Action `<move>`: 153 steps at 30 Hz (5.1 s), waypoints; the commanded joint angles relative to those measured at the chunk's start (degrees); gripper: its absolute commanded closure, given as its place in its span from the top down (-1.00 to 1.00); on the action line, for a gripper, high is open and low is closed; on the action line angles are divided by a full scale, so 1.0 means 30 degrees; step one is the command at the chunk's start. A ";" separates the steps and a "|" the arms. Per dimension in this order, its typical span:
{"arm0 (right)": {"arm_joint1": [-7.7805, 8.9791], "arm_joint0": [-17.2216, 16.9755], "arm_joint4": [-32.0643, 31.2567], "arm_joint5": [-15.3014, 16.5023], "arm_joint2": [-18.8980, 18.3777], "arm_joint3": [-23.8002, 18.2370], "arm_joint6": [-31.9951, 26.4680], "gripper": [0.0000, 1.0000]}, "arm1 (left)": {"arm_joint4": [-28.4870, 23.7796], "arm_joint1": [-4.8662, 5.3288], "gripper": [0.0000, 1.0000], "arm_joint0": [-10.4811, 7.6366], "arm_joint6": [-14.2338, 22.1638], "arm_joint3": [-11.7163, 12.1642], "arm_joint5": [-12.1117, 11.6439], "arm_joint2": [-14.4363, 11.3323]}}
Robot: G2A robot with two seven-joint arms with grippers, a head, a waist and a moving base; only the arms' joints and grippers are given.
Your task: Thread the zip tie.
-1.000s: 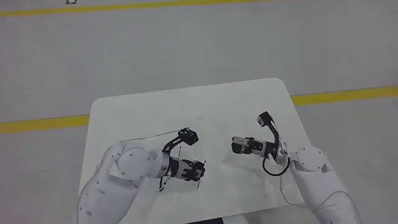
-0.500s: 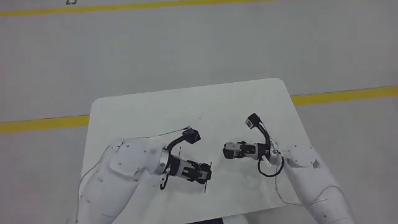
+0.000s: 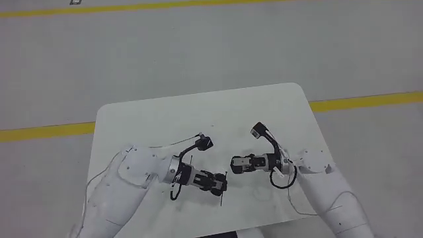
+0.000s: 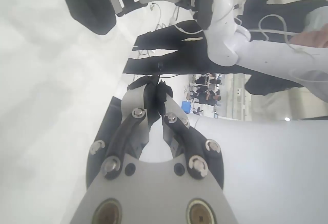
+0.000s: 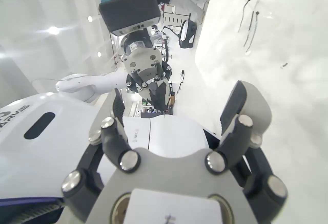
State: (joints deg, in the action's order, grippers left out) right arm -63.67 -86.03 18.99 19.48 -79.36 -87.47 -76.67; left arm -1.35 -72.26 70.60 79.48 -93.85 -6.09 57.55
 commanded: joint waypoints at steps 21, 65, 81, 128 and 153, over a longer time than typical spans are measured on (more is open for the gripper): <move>0.0072 0.0284 -0.0066 0.0000 0.0555 -0.0660 -0.0989 -0.20 | -0.3265 0.0599 -1.00 -0.0835 0.0055 0.1321 0.1366 -0.1268; 0.0898 0.0597 0.0616 0.0000 0.1663 -0.0912 -0.0989 -0.64 | -0.6321 0.1660 -1.00 -0.2921 -0.0686 0.3442 0.1453 -0.4155; 0.0958 0.1000 0.0553 0.0000 0.2129 -0.0430 -0.0989 -0.88 | -0.6886 0.1793 -1.00 -0.3497 -0.0906 0.3993 0.1231 -0.4899; -0.0145 -0.0271 0.4049 0.0000 -0.0067 0.1766 0.2142 -1.00 | -0.7851 0.2518 1.00 -0.2278 -0.4742 0.3248 -0.3559 -0.4428; -0.2247 -0.1728 0.4745 0.0000 -0.1047 0.1939 0.6373 -1.00 | -0.2422 0.1873 1.00 0.1415 -1.6208 -0.0344 -0.4463 -0.2380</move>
State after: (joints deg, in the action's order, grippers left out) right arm -69.97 -91.38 33.07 19.48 -82.36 -82.10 -57.83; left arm -8.72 -66.57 74.72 31.61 -94.78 -19.48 50.36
